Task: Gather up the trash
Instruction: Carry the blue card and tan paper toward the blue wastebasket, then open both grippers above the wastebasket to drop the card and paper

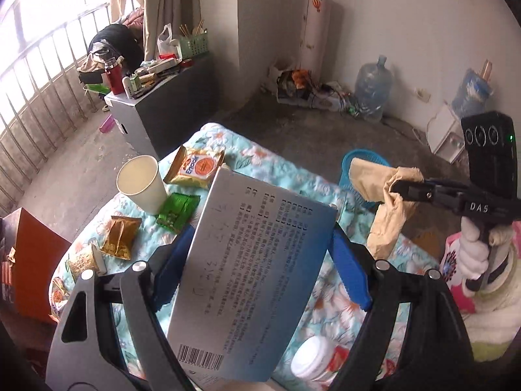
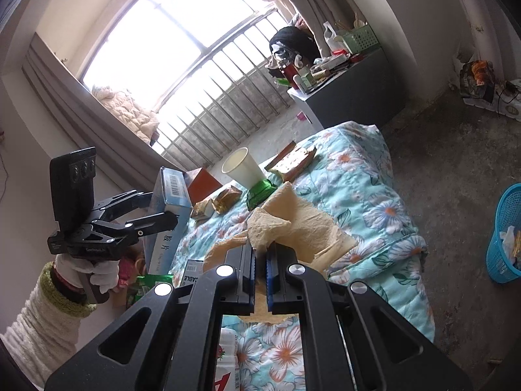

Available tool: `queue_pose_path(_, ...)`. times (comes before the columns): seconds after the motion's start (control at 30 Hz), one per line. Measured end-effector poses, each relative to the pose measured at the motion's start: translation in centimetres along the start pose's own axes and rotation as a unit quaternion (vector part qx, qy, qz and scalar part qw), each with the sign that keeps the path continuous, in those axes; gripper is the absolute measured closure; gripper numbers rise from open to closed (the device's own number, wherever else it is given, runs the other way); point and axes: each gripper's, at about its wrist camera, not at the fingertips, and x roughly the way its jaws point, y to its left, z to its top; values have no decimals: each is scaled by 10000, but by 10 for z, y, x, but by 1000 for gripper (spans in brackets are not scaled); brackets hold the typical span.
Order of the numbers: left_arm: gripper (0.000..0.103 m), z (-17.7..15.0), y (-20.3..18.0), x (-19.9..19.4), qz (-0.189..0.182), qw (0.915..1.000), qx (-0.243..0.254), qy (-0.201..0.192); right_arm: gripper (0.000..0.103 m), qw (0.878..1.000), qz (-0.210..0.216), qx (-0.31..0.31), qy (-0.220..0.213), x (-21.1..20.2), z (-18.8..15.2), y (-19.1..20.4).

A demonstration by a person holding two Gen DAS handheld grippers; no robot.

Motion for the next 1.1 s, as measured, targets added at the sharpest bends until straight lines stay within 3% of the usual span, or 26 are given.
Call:
queue_pose_path(0.3, 26, 47, -51, 19, -591, 9965, -271, -519, 98, 9962, -290, 265, -775, -63, 21, -37)
queue_pose_path(0.47, 26, 79, -96, 59, -1003, 9928, -375, -533, 98, 9879, -835, 629, -1147, -103, 28, -91)
queue_pose_path(0.6, 26, 104, -146, 118, -1293, 9908, -339, -198, 98, 9748, -1422, 1111, -1316, -131, 27, -153)
queue_pose_path(0.8, 26, 132, -222, 222, -1581, 9864, -319, 317, 98, 9451, -2219, 1967, -1373, -150, 13, -262)
queue_pose_path(1.1, 30, 154, -336, 381, -1667, 9803, -342, 1000, 98, 9052, -2689, 3061, -1210, -135, -9, -409)
